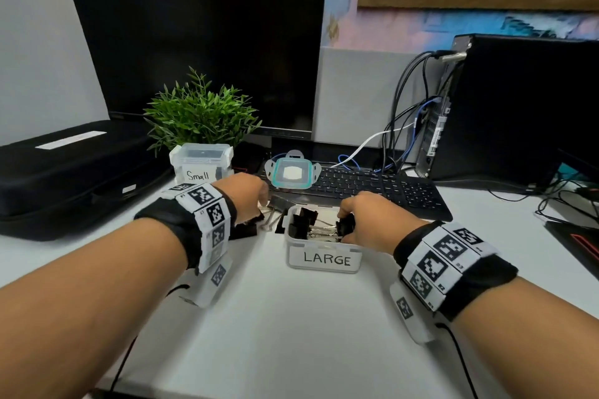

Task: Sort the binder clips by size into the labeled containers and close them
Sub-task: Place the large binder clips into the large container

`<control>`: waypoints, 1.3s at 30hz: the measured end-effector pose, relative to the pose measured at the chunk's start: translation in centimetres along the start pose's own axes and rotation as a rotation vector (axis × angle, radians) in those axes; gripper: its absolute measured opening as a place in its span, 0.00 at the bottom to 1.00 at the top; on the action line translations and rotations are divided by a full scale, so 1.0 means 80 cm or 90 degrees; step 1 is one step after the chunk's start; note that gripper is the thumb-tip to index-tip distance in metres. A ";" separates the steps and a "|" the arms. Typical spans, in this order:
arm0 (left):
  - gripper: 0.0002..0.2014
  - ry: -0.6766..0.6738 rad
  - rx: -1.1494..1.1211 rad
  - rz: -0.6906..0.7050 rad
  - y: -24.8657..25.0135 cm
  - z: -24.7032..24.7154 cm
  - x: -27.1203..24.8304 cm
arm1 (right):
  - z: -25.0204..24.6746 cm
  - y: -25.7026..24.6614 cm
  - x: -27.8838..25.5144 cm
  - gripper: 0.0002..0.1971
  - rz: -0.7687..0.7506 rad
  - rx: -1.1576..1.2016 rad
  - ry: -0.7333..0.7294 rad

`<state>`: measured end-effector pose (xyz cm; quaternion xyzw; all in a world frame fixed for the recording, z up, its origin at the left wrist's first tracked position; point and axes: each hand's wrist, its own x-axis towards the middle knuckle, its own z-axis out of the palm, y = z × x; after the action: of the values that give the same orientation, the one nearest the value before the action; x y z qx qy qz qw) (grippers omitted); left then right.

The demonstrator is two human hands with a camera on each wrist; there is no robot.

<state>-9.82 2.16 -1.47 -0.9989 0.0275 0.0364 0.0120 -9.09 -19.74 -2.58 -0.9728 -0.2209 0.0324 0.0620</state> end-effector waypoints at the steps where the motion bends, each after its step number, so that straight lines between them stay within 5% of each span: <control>1: 0.15 -0.024 0.049 -0.005 0.001 0.002 -0.002 | 0.000 0.000 0.000 0.19 0.000 0.000 0.002; 6: 0.24 -0.120 0.118 -0.039 0.005 0.020 -0.005 | 0.001 0.000 0.000 0.20 0.006 0.001 0.000; 18: 0.18 -0.201 0.072 0.007 0.014 0.019 -0.016 | -0.002 -0.002 -0.004 0.20 0.010 0.001 -0.008; 25: 0.06 -0.073 -0.032 -0.057 0.008 0.000 -0.017 | -0.001 -0.001 -0.002 0.22 0.017 0.004 -0.016; 31: 0.10 0.108 -0.182 -0.007 0.017 -0.050 -0.019 | 0.001 0.000 0.001 0.22 0.020 0.011 -0.012; 39: 0.07 0.044 -0.255 0.096 0.074 -0.048 -0.031 | 0.001 0.000 0.002 0.22 0.018 0.007 -0.008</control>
<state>-12.33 -3.72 2.41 -0.9770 0.0950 0.0075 -0.1906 -8.99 -19.65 -2.66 -0.9752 -0.2076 0.0401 0.0654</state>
